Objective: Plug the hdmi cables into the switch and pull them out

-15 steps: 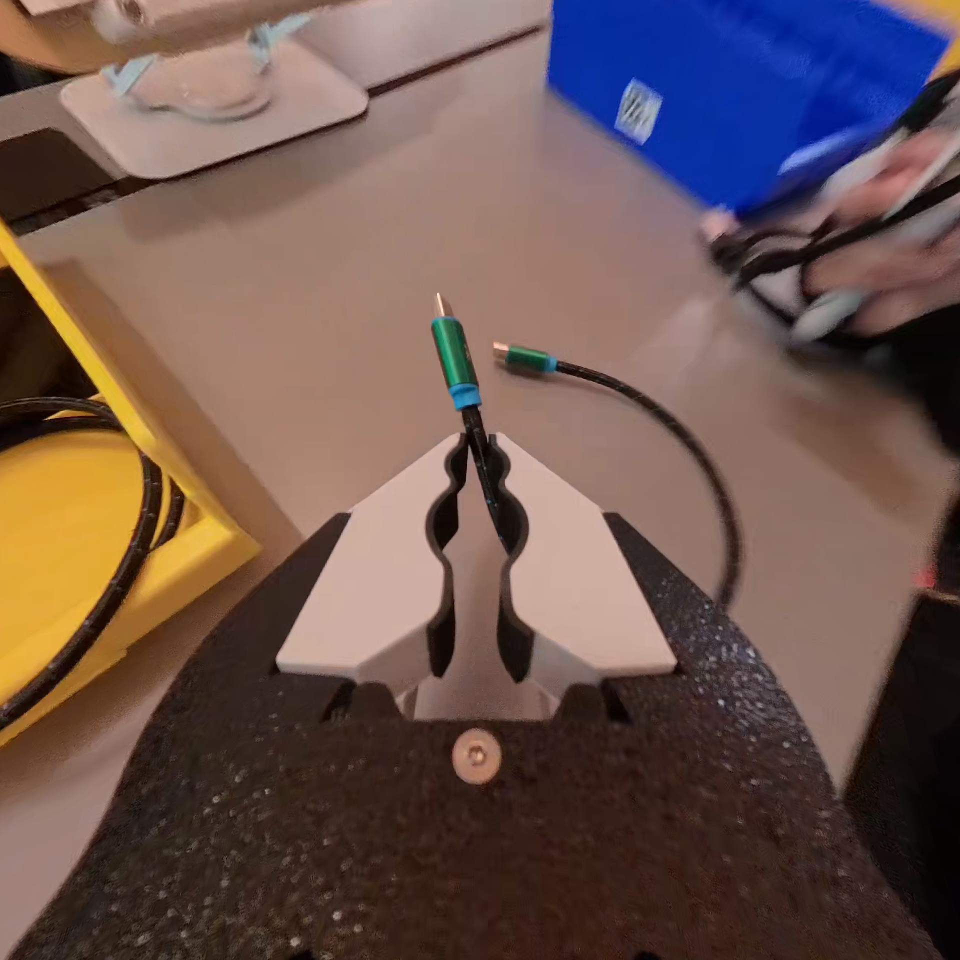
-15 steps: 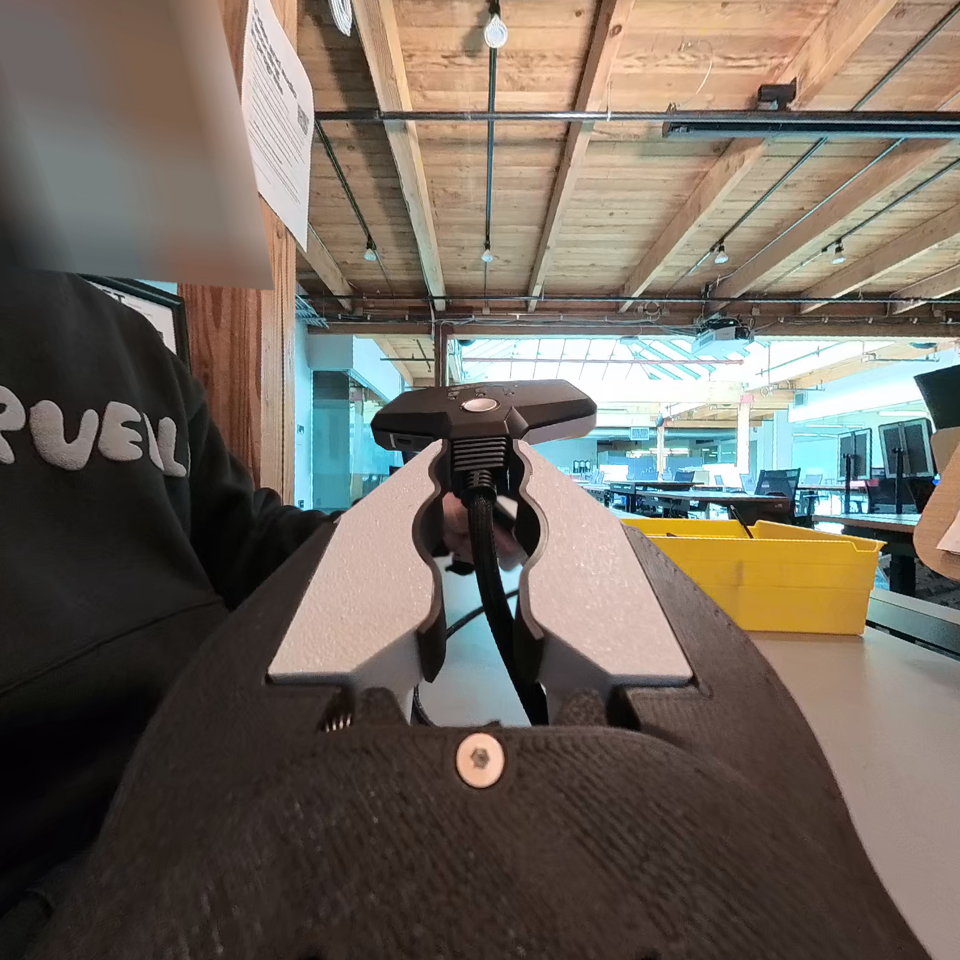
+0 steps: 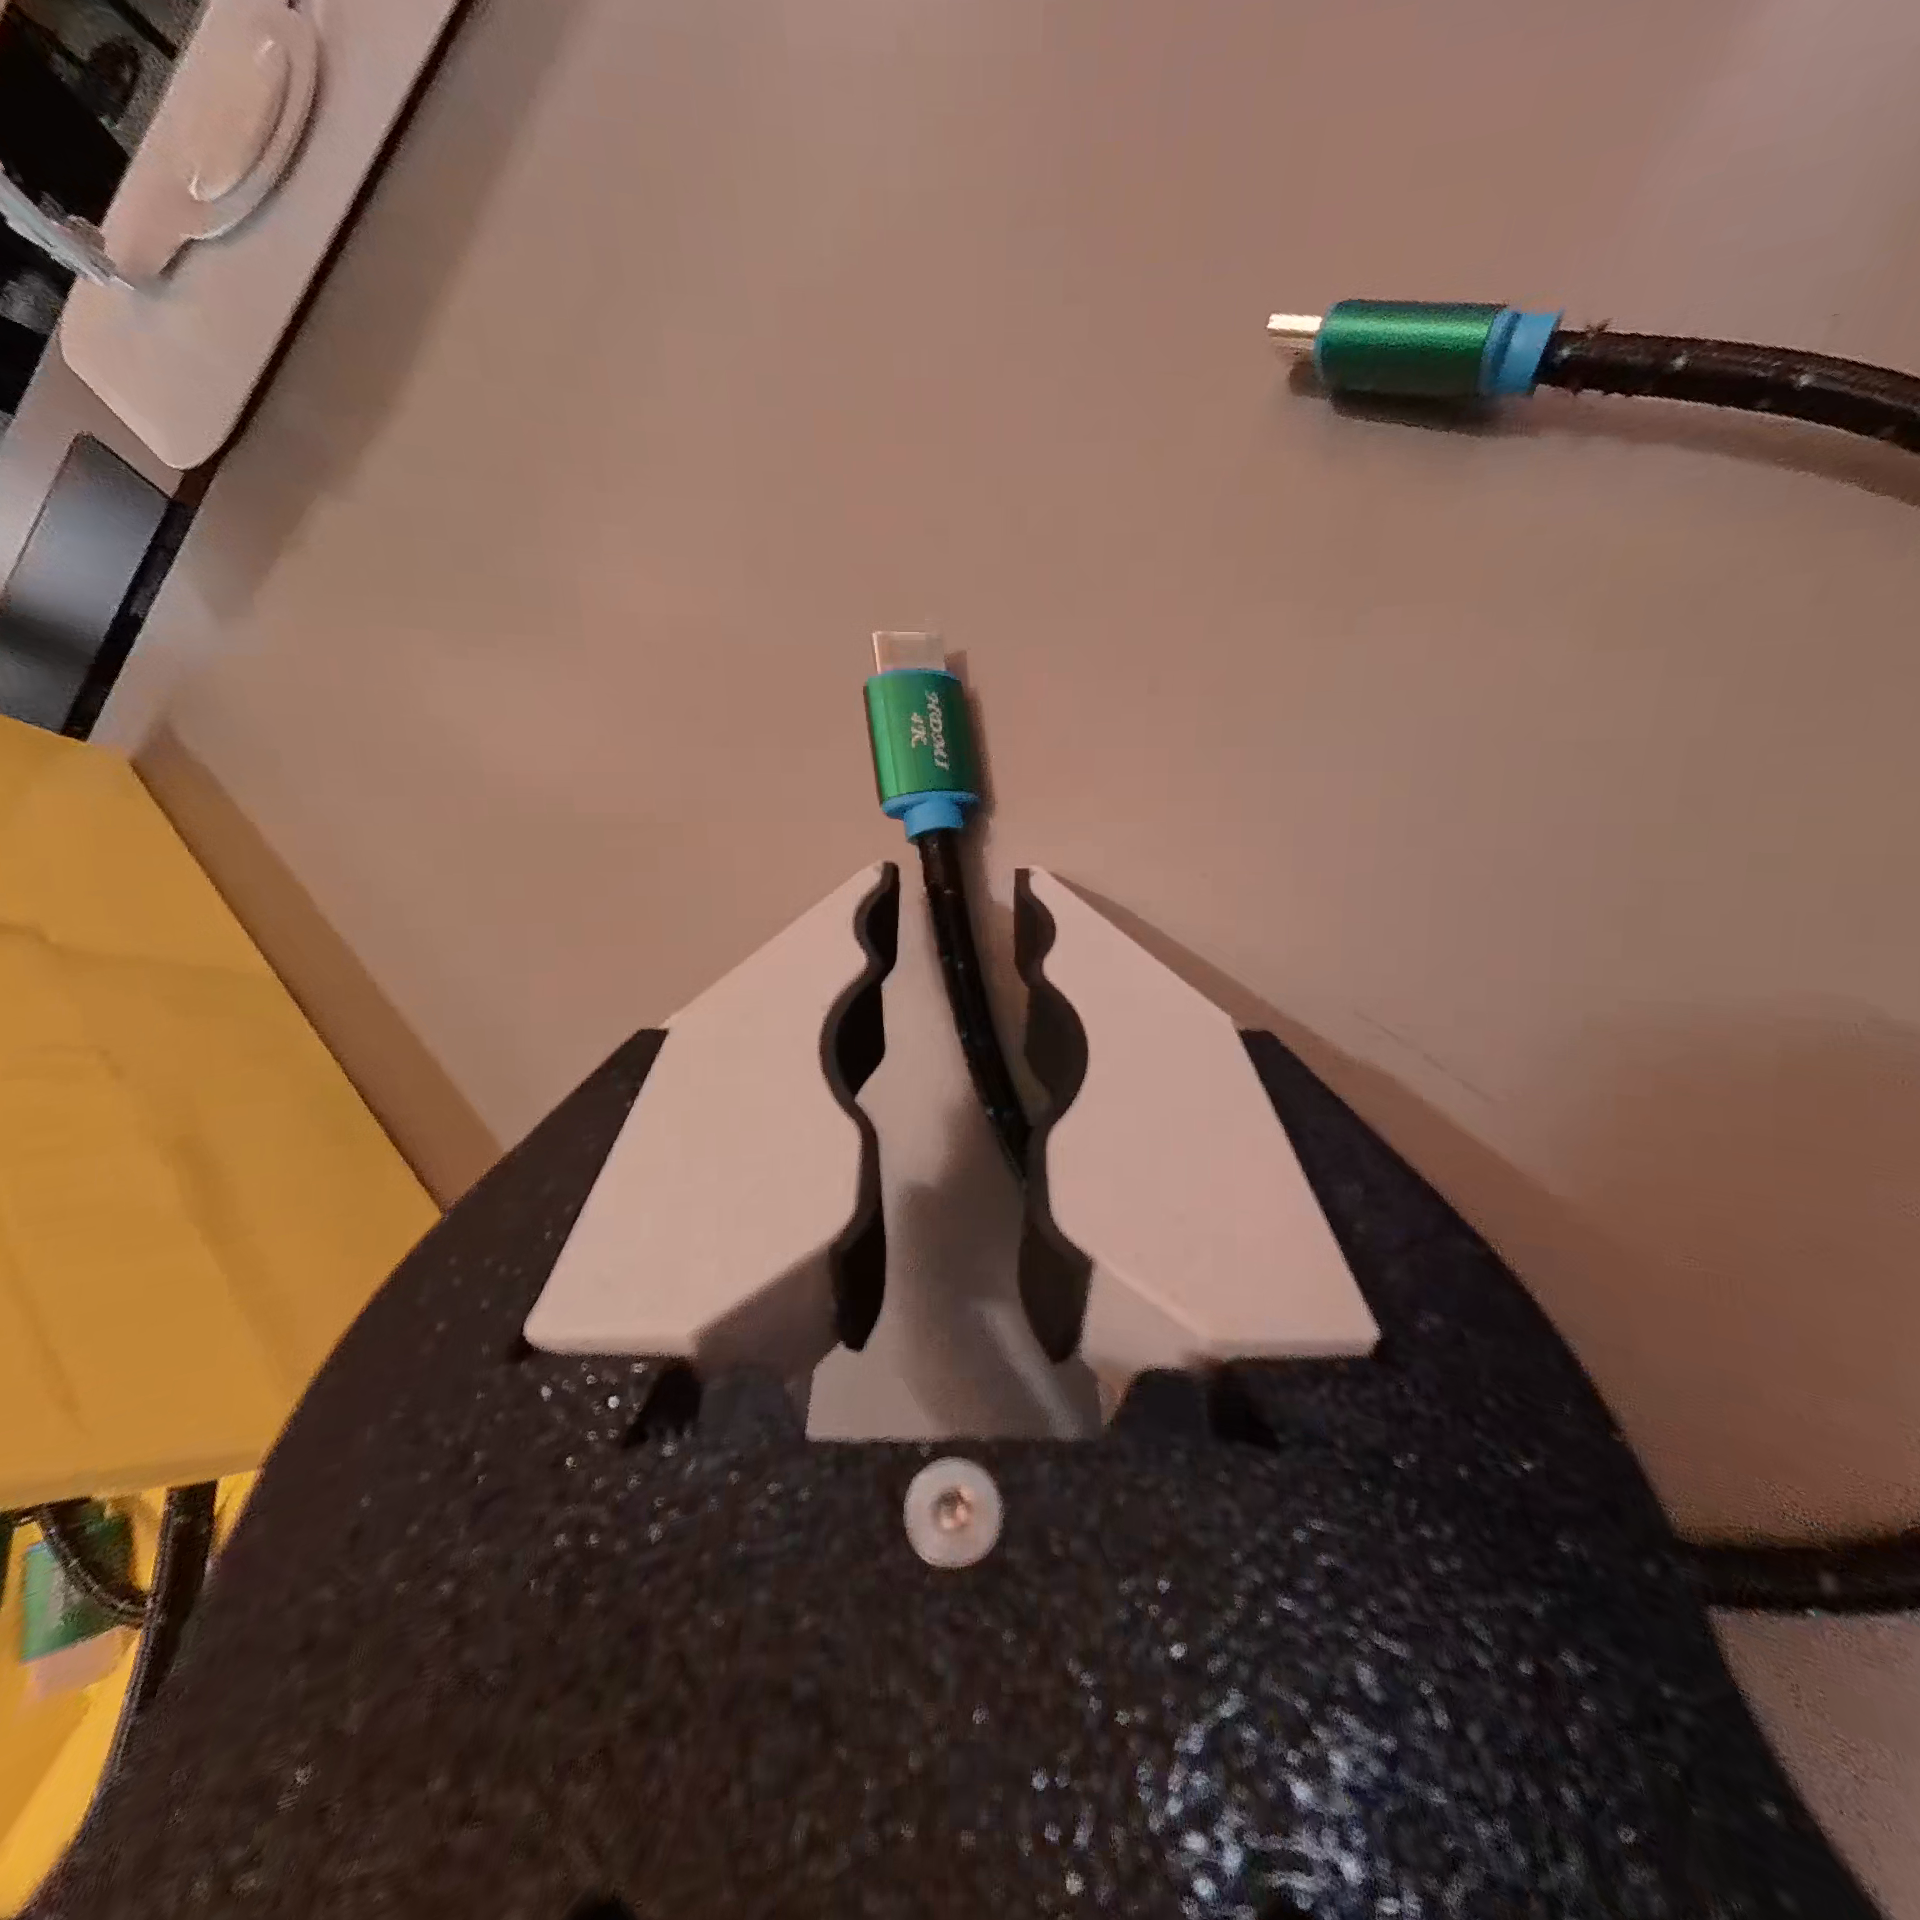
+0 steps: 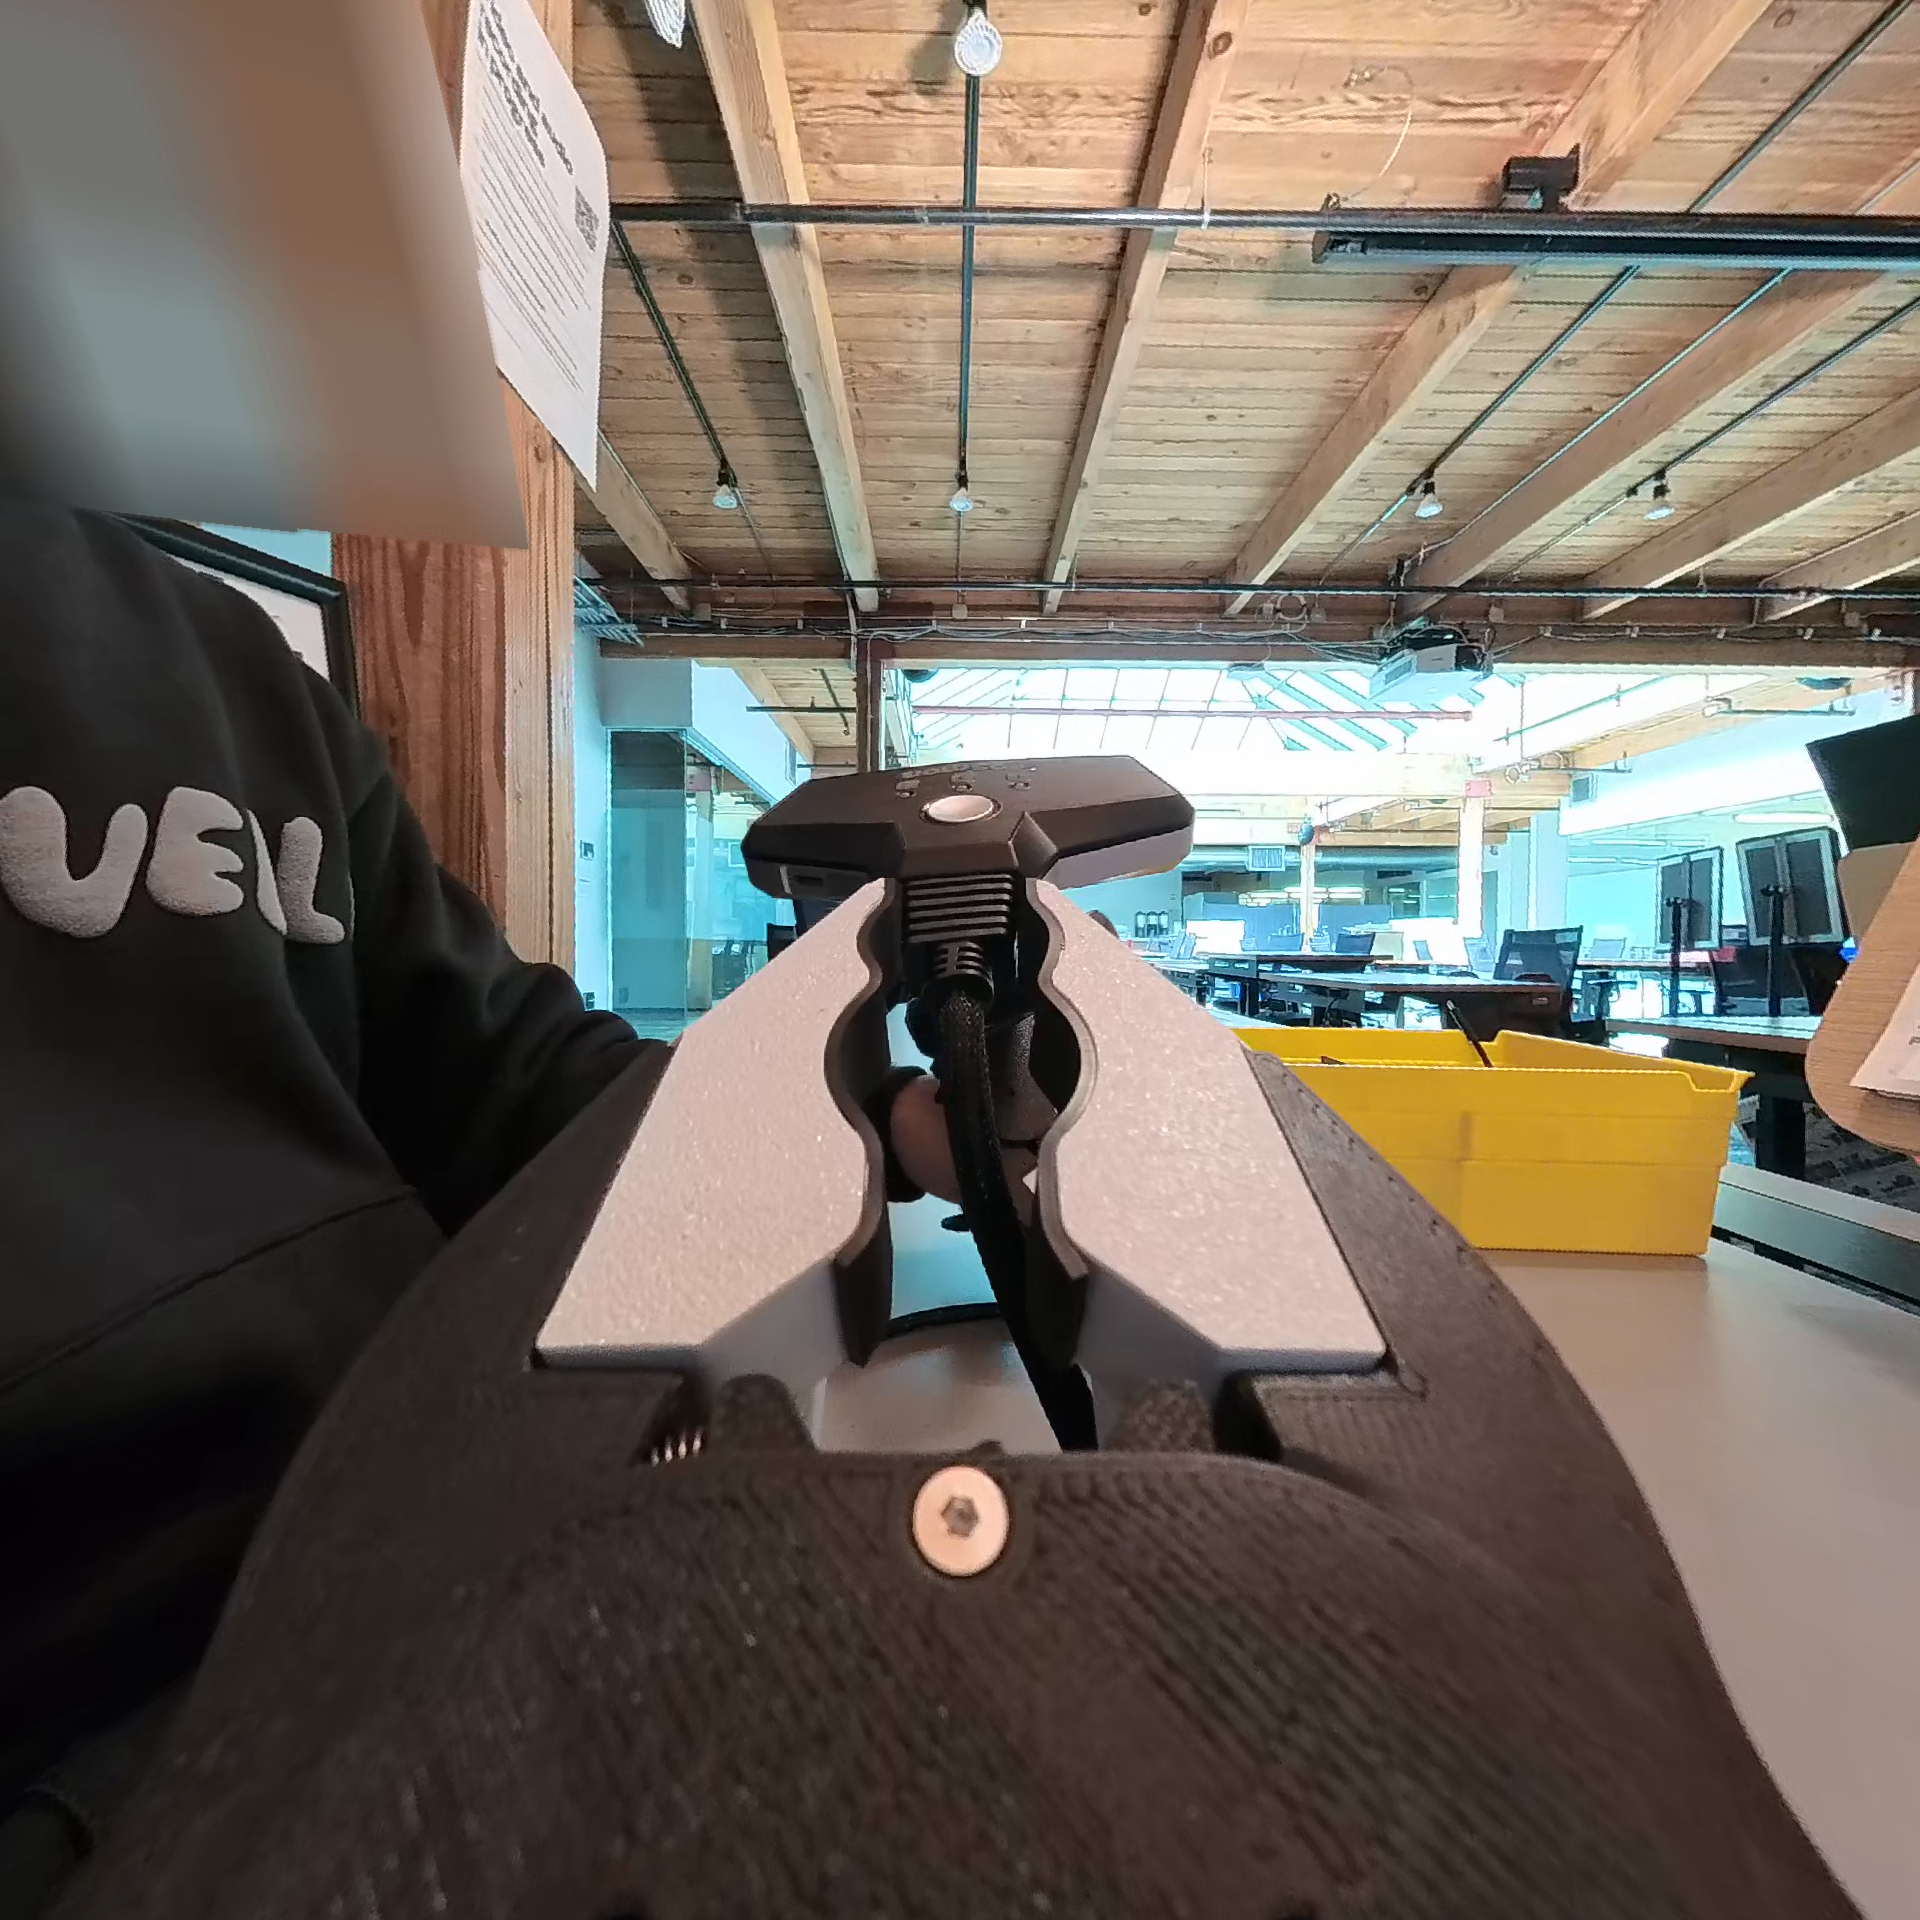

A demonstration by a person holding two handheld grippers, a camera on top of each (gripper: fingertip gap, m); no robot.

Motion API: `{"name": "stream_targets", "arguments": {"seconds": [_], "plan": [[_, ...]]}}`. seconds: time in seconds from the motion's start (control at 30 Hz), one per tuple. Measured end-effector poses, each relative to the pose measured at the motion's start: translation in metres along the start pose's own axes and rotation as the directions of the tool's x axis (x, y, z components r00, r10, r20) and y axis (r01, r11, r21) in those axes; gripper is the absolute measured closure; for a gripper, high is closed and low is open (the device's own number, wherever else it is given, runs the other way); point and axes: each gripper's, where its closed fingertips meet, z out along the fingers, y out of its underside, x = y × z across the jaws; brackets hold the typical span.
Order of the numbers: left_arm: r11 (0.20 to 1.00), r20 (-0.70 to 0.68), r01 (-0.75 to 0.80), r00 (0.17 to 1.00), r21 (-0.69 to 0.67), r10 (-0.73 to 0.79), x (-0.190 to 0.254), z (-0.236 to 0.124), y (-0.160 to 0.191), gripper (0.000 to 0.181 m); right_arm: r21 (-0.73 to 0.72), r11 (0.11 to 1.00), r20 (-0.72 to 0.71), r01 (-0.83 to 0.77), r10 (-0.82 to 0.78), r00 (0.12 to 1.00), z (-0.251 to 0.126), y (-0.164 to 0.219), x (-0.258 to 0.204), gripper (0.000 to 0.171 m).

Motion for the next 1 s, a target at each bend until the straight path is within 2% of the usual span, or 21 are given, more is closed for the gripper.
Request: {"name": "stream_targets", "arguments": {"seconds": [0.1,0.27,0.4,0.47,0.53,0.6,0.67,0.77,0.93,1.0], "plan": [[1.0,0.026,-0.008,1.0,-0.015,0.009,0.0,0.004,-0.001,0.175,-0.008,1.0,-0.001,0.002,-0.002,1.0,0.001,0.001,0.0,0.151],[0.999,0.089,0.018,0.996,-0.033,-0.015,-0.008,0.007,-0.001,0.178,-0.07,0.997,-0.047,0.043,-0.047,0.998,0.003,0.009,0.005,0.151],[0.999,0.083,-0.052,0.995,-0.008,0.052,-0.008,0.007,-0.003,0.179,-0.11,0.991,-0.092,0.079,-0.089,0.992,0.003,0.013,0.011,0.151],[0.999,-0.017,-0.043,0.999,0.031,0.043,-0.004,-0.002,-0.009,0.179,-0.13,0.987,-0.108,0.091,-0.105,0.989,0.002,0.015,0.013,0.151],[0.996,-0.187,-0.001,0.982,0.086,0.017,0.0,-0.024,-0.022,0.179,-0.159,0.981,-0.114,0.107,-0.126,0.985,0.001,0.018,0.014,0.151],[0.991,-0.367,0.026,0.93,0.131,0.024,0.005,-0.053,-0.037,0.18,-0.198,0.973,-0.103,0.12,-0.142,0.984,0.003,0.024,0.013,0.151],[0.987,-0.47,0.006,0.88,0.158,0.069,0.004,-0.082,-0.049,0.18,-0.232,0.963,-0.093,0.136,-0.161,0.983,0.004,0.029,0.012,0.151],[0.988,-0.555,-0.061,0.822,0.143,0.131,0.002,-0.112,-0.055,0.179,-0.252,0.955,-0.086,0.158,-0.185,0.979,0.003,0.03,0.011,0.151],[0.988,-0.677,-0.045,0.723,0.15,0.136,0.01,-0.145,-0.072,0.179,-0.287,0.943,-0.06,0.167,-0.191,0.98,0.002,0.036,0.01,0.151],[0.99,-0.713,-0.083,0.687,0.112,0.138,0.019,-0.154,-0.073,0.179,-0.29,0.944,-0.042,0.157,-0.177,0.983,0.003,0.038,0.008,0.151]]}}
